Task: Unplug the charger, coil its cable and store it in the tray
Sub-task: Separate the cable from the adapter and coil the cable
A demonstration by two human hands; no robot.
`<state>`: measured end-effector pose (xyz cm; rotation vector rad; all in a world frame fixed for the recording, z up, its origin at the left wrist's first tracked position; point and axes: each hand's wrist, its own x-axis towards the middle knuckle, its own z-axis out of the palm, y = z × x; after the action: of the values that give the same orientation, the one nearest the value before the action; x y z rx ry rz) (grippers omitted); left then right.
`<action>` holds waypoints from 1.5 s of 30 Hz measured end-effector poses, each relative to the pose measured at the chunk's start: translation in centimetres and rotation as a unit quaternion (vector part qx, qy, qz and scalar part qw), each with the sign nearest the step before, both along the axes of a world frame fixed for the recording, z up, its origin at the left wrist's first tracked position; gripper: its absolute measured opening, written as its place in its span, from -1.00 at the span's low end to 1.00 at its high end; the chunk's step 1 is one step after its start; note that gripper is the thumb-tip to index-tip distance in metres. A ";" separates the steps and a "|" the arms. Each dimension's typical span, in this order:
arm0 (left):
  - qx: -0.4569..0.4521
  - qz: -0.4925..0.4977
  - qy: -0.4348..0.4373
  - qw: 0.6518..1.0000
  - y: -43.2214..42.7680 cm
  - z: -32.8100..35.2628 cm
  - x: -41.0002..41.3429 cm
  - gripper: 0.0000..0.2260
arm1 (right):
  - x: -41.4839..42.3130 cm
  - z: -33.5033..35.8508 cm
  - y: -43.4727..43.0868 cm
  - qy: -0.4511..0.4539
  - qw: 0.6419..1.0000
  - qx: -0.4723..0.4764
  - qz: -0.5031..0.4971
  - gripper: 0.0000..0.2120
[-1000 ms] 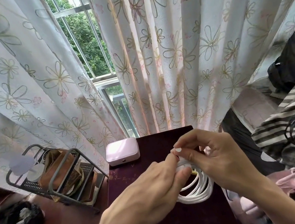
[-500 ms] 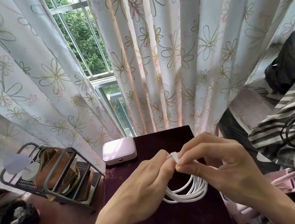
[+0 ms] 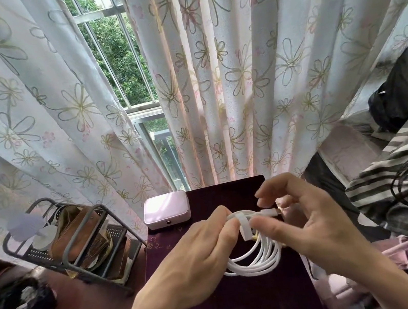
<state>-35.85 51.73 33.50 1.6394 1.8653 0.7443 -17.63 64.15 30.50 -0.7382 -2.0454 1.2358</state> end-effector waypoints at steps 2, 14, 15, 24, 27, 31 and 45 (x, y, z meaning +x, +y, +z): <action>-0.004 -0.006 0.009 1.000 -0.1 -0.1 0.0 -0.63 | -0.4 -0.2 0.1 -0.045 0.996 -0.033 0.074 -0.46; 0.071 -0.048 0.157 0.984 -0.4 -0.2 0.4 -0.74 | -1.6 -0.2 -0.1 -0.051 0.974 -0.134 0.175 -0.72; 0.073 -0.054 0.157 0.983 -0.4 -0.2 0.5 -0.75 | -1.6 -0.1 0.1 -0.047 0.970 -0.155 0.183 -0.68; 0.076 -0.057 0.121 0.988 -0.4 -0.2 0.3 -0.71 | -1.3 0.2 0.5 0.009 0.948 -0.251 0.195 -0.70; 0.078 -0.059 0.124 0.987 -0.4 -0.2 0.1 -0.68 | -1.5 0.2 0.3 0.010 0.954 -0.251 0.164 -0.73; 0.076 -0.071 0.122 0.987 -0.6 0.0 0.0 -0.70 | -1.7 0.2 0.1 0.024 0.954 -0.261 0.149 -0.80; 0.027 -0.050 0.079 0.995 -0.9 -1.1 0.3 -0.71 | -2.3 0.3 -0.6 0.062 0.994 -0.066 0.058 -0.89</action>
<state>-35.50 50.79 32.45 1.8603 1.8676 0.6445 -19.93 63.55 30.81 -0.5926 -1.9419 1.4583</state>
